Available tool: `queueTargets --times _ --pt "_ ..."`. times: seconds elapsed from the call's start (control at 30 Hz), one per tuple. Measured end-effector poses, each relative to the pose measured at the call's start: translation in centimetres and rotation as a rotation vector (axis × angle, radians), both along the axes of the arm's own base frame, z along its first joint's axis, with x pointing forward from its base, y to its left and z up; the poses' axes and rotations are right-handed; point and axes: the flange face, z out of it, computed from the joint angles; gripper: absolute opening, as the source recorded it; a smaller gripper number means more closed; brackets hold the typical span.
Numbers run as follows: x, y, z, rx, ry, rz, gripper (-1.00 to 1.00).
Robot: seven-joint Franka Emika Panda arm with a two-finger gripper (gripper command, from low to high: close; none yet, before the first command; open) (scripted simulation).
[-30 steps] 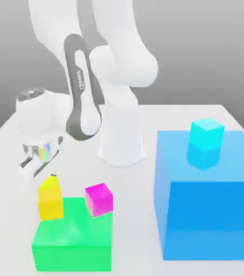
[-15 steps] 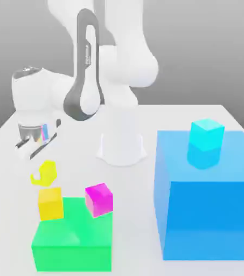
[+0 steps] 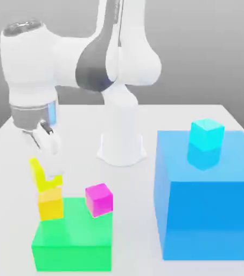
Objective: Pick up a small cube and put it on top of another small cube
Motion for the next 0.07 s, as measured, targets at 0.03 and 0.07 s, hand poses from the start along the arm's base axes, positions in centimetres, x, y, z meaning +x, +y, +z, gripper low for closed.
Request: queueTargets --times 0.03,0.07 --pt "0.0 0.0 0.0 0.0 0.0 0.0 1.0" --pt "0.0 0.0 0.0 0.0 0.0 0.0 1.0"
